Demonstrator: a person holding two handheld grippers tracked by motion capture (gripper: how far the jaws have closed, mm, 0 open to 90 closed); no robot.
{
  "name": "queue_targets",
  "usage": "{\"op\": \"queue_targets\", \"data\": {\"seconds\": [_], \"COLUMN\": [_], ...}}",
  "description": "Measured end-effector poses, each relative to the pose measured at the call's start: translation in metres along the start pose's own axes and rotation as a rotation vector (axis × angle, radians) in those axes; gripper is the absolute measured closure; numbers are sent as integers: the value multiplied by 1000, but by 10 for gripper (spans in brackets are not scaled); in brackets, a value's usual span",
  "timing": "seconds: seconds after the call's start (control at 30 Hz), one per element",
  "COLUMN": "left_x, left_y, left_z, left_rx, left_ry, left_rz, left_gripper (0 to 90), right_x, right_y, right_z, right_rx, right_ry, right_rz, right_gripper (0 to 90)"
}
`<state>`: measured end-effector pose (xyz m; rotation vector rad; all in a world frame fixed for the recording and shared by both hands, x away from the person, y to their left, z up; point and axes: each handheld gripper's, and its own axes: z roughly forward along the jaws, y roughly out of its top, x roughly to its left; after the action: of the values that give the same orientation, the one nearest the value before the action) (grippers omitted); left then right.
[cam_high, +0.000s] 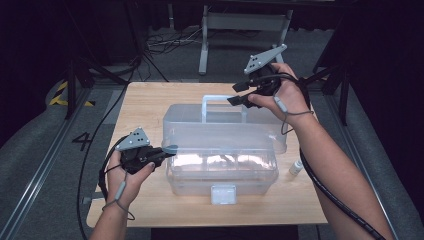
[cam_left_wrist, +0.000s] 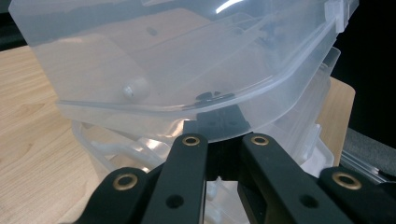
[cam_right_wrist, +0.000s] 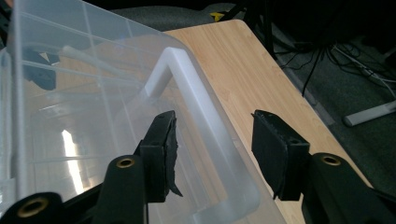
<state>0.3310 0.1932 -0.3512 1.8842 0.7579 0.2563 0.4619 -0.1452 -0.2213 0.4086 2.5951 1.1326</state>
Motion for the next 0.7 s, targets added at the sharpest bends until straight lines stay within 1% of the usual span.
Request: {"op": "queue_targets", "data": {"seconds": [0.2, 0.27, 0.47, 0.5, 0.7], "left_x": [2, 3, 3, 2, 4], "left_y": [2, 3, 6, 7, 10], "left_z": [0, 0, -1, -1, -1], "left_rx": [-2, 1, 25, 29, 34], "left_ry": [-8, -13, -2, 2, -3], "left_rz": [-2, 1, 19, 21, 22], "left_gripper": [900, 900, 900, 900, 899], "right_x": [7, 9, 18, 19, 28], "right_y": [-4, -9, -28, -31, -54], "right_z": [-22, -30, -59, -62, -81], "right_rx": [-31, -44, -93, -97, -100], "right_ry": [-12, -25, -48, -51, -83], "right_rz": [6, 1, 18, 22, 56], "right_gripper": [505, 508, 536, 539, 544]}}
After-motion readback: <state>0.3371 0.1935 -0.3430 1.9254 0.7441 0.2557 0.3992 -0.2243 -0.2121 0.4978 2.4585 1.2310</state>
